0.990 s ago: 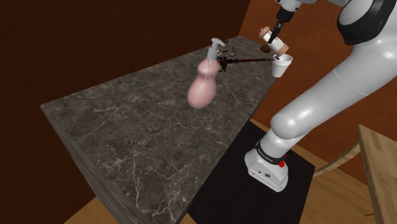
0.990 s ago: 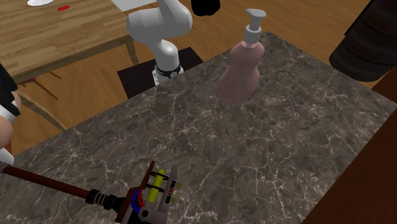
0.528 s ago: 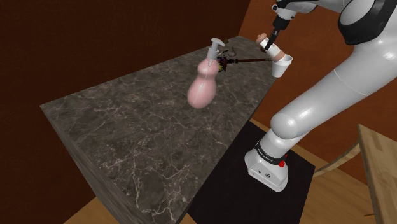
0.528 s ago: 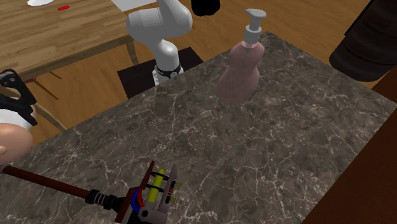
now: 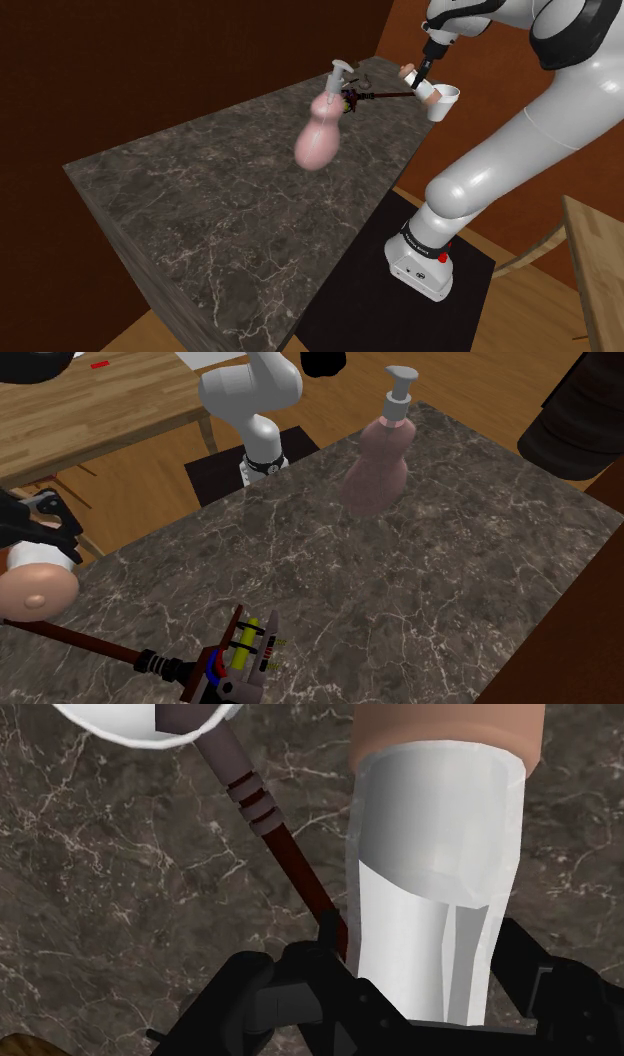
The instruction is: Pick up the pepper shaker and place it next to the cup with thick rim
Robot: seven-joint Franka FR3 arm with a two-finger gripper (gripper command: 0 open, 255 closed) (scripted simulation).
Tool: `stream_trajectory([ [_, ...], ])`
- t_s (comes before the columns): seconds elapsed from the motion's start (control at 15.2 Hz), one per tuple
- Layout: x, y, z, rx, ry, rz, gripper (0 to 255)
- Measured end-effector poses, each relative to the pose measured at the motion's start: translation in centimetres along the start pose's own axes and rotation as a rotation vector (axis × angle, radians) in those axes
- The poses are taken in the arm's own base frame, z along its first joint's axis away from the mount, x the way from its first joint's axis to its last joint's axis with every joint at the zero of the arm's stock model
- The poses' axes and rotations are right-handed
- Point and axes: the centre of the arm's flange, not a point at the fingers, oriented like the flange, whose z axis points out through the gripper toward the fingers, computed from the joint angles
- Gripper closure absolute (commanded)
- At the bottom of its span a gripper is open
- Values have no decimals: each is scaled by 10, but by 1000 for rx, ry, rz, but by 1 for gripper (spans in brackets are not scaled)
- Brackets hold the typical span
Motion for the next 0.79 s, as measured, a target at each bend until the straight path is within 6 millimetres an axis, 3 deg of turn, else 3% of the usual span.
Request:
stream_trajectory([
  [0.79,-2,-8,63,0,0,0,255],
])
